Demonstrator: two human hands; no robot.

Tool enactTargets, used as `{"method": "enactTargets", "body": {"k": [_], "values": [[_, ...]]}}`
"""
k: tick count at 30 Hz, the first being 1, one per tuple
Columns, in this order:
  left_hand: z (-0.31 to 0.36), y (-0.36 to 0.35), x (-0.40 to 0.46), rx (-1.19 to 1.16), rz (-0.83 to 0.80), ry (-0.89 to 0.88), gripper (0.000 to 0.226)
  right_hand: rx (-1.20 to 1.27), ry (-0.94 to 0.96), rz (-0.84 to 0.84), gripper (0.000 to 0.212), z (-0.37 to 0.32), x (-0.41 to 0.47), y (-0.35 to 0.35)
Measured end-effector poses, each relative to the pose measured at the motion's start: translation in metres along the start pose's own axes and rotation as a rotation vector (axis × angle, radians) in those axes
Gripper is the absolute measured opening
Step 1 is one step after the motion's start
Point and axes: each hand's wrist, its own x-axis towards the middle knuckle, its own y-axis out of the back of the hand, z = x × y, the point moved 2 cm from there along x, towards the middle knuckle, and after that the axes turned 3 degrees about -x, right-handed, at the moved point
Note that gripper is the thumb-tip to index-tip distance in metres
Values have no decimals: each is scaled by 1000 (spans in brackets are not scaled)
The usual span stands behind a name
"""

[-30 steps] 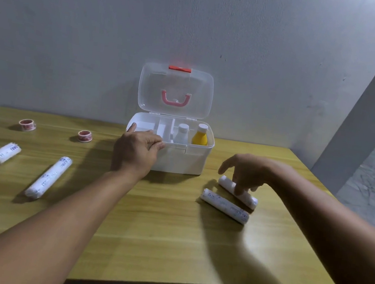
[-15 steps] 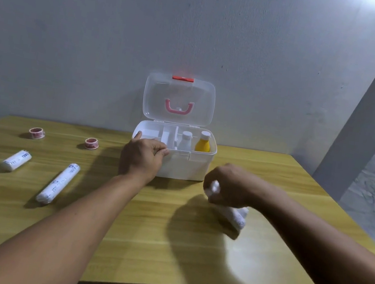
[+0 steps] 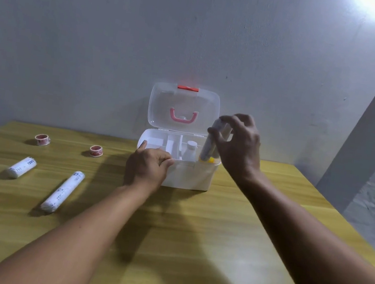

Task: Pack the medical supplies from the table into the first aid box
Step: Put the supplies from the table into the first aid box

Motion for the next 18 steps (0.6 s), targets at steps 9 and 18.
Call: {"method": "enactTargets", "body": {"k": [9, 18], "values": [[-1, -1, 3, -8, -23, 23, 14, -72, -41, 40, 26, 8, -3, -13], [2, 2, 2, 12, -53, 14, 16, -211, 123, -127, 30, 11, -23, -29]]}}
